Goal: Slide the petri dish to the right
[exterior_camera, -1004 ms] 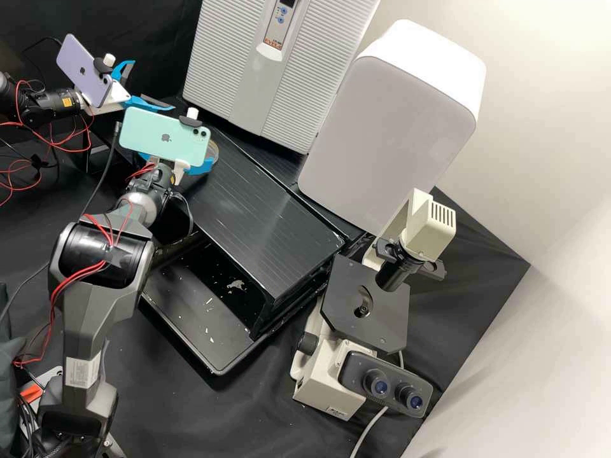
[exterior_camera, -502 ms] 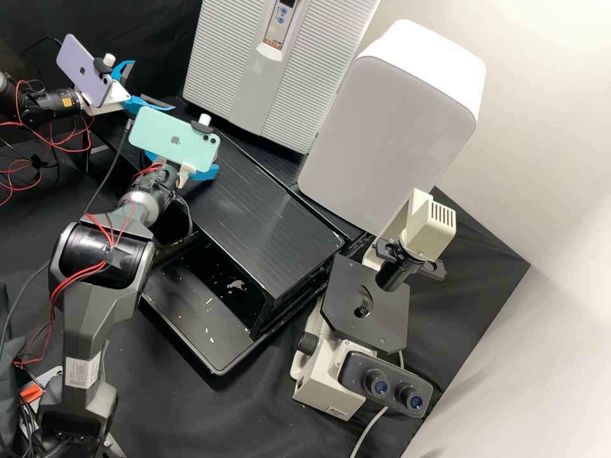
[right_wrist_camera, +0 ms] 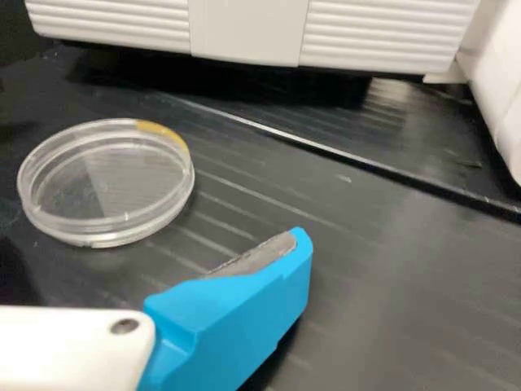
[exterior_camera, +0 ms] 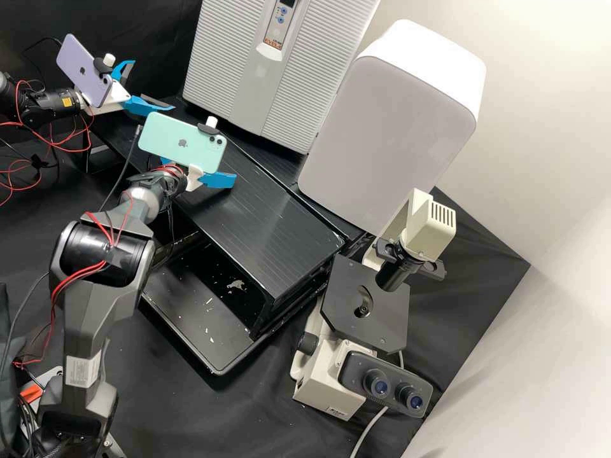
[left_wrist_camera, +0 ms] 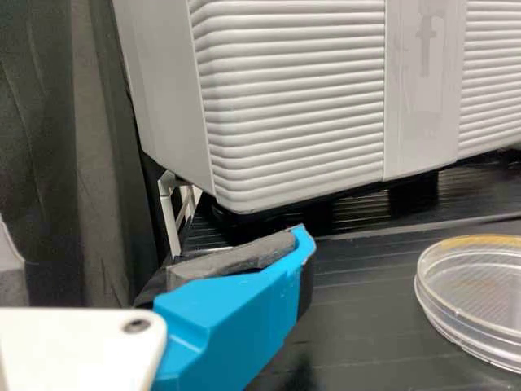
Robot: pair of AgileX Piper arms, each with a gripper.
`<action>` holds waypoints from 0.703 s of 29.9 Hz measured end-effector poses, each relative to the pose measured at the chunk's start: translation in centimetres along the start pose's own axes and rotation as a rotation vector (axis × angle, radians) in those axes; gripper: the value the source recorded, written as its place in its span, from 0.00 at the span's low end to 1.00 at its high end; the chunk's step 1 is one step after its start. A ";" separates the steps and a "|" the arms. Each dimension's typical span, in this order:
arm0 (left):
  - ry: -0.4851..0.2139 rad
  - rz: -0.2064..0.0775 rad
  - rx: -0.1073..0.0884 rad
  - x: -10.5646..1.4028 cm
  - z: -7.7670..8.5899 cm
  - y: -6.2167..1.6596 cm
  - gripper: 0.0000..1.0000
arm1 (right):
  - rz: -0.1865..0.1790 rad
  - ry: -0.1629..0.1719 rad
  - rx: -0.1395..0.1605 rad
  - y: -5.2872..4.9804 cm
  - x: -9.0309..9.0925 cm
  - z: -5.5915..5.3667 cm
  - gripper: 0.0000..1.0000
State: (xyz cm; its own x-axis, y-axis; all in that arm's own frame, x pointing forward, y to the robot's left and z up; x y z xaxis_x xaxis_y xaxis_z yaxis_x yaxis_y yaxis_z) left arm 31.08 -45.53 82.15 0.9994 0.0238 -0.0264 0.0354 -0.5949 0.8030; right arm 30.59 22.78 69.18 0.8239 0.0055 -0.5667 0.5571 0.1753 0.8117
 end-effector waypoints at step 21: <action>0.000 0.000 0.000 0.0 0.0 0.00 1.00 | 0.004 -0.026 0.018 0.6 2.5 -1.1 1.00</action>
State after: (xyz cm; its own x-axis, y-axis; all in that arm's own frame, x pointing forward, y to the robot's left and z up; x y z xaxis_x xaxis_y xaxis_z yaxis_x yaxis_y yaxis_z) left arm 31.08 -45.53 82.15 0.9994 0.0238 -0.0264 0.0354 -0.5949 0.8030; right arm 32.82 23.95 68.11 0.8283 -0.0190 -0.5599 0.5555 0.1576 0.8164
